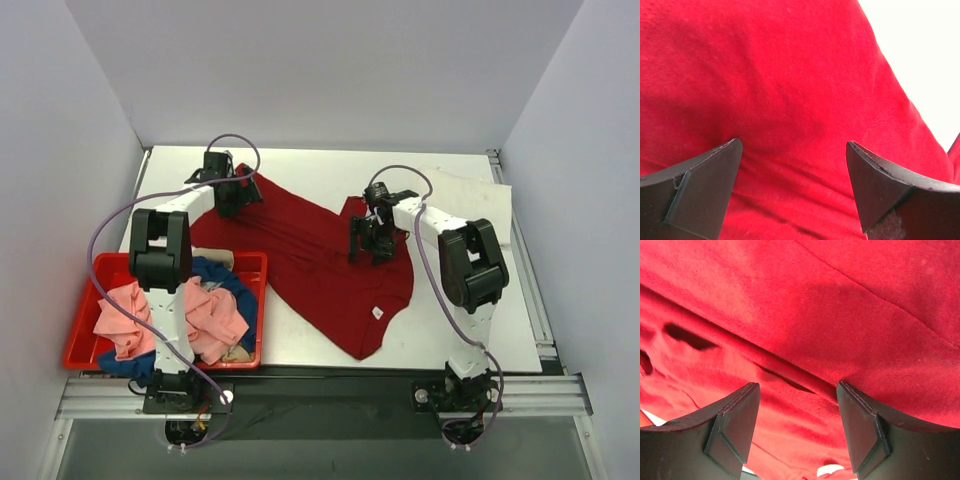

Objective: Fold and stack the t-shirts
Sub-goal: Fold the flattened tshirt in 1/3 of the way, then grap the side of the flattened tshirt furthest away from the robot with both arms

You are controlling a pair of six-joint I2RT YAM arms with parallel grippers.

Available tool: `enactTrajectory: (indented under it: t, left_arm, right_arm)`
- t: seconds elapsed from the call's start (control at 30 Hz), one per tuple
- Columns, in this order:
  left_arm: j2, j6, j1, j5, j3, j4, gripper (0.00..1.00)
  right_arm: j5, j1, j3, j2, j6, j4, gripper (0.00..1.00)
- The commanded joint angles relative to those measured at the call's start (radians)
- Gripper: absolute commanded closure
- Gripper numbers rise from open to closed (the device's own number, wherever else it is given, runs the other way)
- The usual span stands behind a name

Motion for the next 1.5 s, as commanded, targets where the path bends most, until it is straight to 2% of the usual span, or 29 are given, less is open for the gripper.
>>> enactTrajectory:
  t: [0.0, 0.2, 0.37, 0.5, 0.63, 0.77, 0.93, 1.1, 1.47]
  left_arm:
    - [-0.026, 0.033, 0.027, -0.079, -0.083, -0.136, 0.03]
    - [-0.092, 0.039, 0.025, -0.106, -0.148, -0.169, 0.03]
    - [-0.155, 0.021, 0.024, -0.131, -0.178, -0.195, 0.03]
    - [-0.198, 0.027, 0.010, -0.087, -0.145, -0.189, 0.03]
    - [-0.206, 0.041, -0.013, -0.059, -0.027, -0.218, 0.03]
    - [-0.195, 0.019, -0.016, -0.042, 0.027, -0.206, 0.03]
    - [-0.187, 0.013, -0.018, -0.033, 0.055, -0.200, 0.03]
    - [-0.213, 0.025, -0.016, -0.030, 0.039, -0.199, 0.03]
    - [-0.249, 0.032, -0.018, -0.051, -0.007, -0.202, 0.03]
  right_arm:
    - [0.008, 0.047, -0.109, 0.006, 0.026, -0.127, 0.36]
    - [0.008, 0.097, -0.186, -0.054, 0.049, -0.128, 0.36]
    - [0.003, 0.108, -0.185, -0.115, 0.046, -0.132, 0.36]
    - [0.011, 0.088, -0.114, -0.170, 0.023, -0.158, 0.36]
    - [0.063, 0.001, -0.013, -0.200, -0.009, -0.184, 0.36]
    - [0.130, -0.080, 0.128, -0.128, -0.055, -0.184, 0.37]
    - [0.256, -0.113, 0.288, 0.012, -0.106, -0.181, 0.48]
    - [0.336, -0.139, 0.424, 0.148, -0.104, -0.181, 0.51]
    - [0.480, -0.154, 0.487, 0.254, -0.135, -0.179, 0.52]
